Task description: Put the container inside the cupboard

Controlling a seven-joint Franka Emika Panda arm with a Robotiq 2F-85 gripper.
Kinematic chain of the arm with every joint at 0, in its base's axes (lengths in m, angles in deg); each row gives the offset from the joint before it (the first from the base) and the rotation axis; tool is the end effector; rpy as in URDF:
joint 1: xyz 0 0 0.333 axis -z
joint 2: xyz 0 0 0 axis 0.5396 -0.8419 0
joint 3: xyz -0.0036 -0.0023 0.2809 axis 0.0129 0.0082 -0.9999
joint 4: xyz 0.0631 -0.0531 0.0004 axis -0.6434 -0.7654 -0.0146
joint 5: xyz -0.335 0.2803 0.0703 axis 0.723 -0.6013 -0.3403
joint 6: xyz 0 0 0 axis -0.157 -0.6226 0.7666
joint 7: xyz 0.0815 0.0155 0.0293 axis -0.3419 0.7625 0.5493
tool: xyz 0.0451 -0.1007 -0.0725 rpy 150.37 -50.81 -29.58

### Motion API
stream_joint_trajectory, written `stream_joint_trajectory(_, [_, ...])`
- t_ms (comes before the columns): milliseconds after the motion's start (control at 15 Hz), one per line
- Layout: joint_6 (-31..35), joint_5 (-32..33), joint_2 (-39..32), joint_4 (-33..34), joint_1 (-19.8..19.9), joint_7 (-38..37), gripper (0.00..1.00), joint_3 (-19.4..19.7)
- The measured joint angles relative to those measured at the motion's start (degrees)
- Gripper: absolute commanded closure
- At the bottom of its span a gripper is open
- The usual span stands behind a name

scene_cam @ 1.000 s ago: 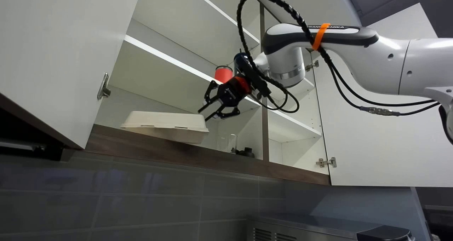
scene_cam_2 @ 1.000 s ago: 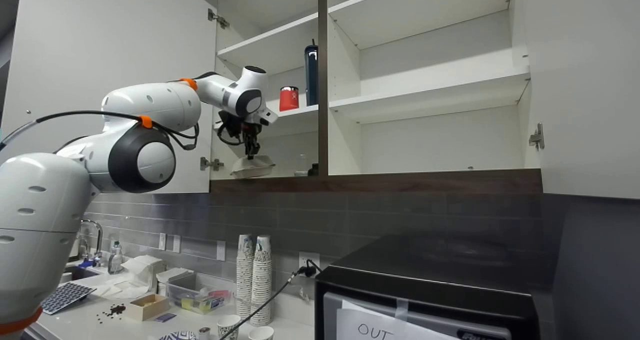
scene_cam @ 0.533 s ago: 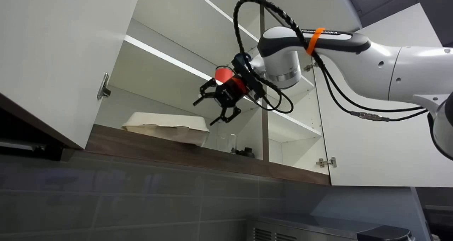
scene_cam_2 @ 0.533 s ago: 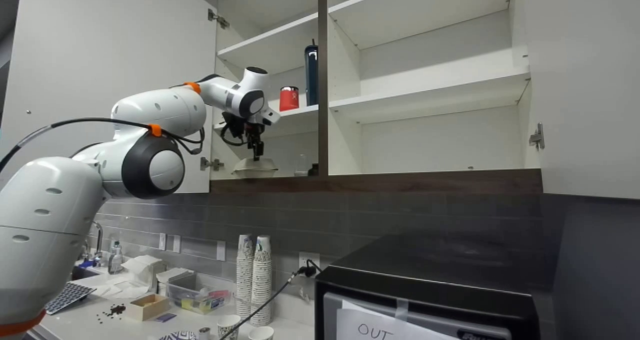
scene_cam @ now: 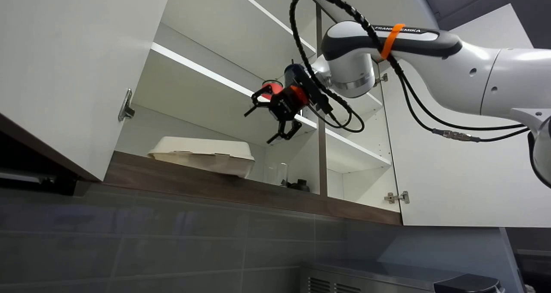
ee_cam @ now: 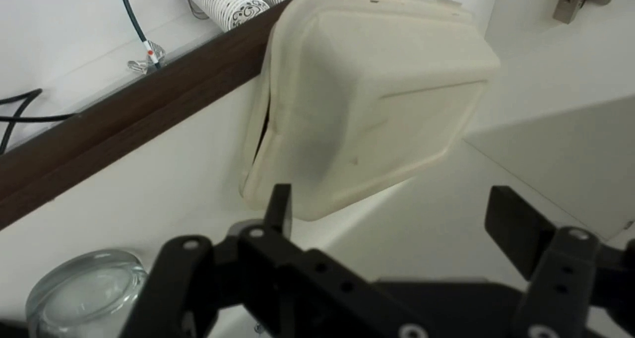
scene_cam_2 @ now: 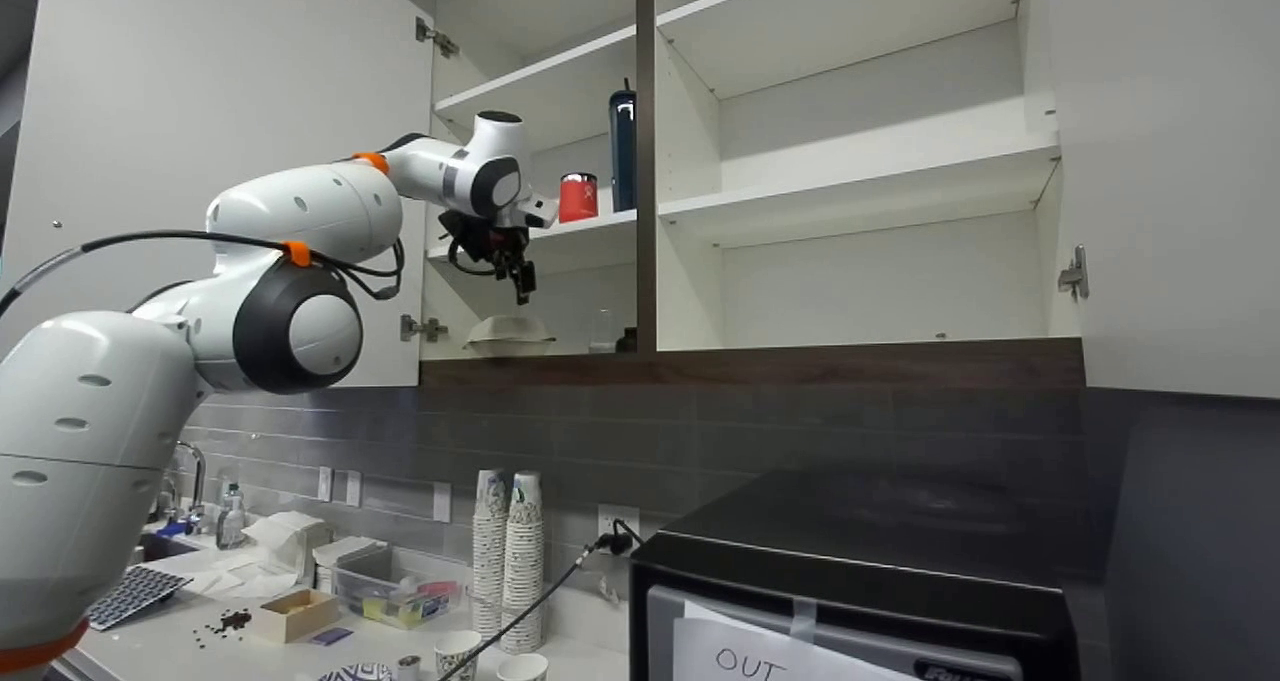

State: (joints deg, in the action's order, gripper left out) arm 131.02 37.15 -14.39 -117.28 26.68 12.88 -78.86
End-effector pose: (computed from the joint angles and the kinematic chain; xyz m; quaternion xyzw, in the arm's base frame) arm 0.6189 0.1523 0.8405 -0.9046 0.1411 -0.2755 0.2931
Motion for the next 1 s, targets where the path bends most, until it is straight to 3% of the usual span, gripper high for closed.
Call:
stream_joint_trajectory(467, [0.04,0.15,4.52,-3.07,0.80,13.39,0.00,0.29])
stream_joint_trajectory(933, [1.82,-7.14,12.70,-16.96,1.76,26.65,0.00,0.32])
stream_joint_trajectory(1000, [1.66,-8.63,14.05,-19.38,1.80,28.08,0.25,0.36])
